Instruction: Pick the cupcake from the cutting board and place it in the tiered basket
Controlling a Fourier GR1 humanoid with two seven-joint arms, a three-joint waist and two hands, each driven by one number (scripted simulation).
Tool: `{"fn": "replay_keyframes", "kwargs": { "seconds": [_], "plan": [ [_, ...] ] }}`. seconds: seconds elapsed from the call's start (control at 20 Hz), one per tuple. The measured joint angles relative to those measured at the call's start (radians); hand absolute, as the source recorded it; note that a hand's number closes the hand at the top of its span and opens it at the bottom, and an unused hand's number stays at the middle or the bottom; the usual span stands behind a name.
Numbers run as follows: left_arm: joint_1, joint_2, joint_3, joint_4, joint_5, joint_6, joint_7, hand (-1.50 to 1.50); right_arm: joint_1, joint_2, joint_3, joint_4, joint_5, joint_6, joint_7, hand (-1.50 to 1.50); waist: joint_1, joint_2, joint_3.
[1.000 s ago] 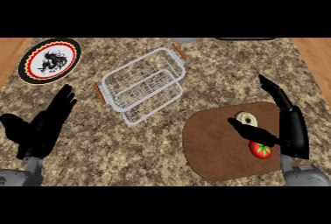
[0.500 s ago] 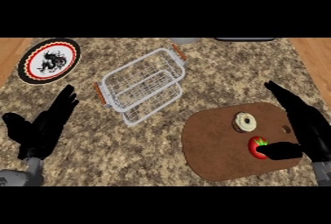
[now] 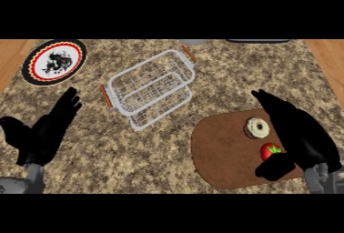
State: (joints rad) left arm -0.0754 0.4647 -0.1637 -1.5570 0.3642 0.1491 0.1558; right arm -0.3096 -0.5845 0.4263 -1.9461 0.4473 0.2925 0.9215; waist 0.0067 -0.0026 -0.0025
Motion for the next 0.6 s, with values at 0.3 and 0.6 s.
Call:
{"fn": "replay_keyframes", "kwargs": {
  "seconds": [0.3, 0.6],
  "plan": [
    [0.012, -0.035, 0.014, -0.013, -0.044, -0.003, 0.002, 0.00, 0.000, 0.094, 0.004, 0.080, 0.096, 0.002, 0.019, -1.50, -0.002, 0.002, 0.002],
    [0.021, -0.045, 0.050, -0.006, -0.048, -0.045, 0.003, 0.00, 0.032, 0.170, 0.022, 0.241, 0.223, -0.056, -0.032, -1.50, -0.002, 0.003, 0.002]
  ]
}}
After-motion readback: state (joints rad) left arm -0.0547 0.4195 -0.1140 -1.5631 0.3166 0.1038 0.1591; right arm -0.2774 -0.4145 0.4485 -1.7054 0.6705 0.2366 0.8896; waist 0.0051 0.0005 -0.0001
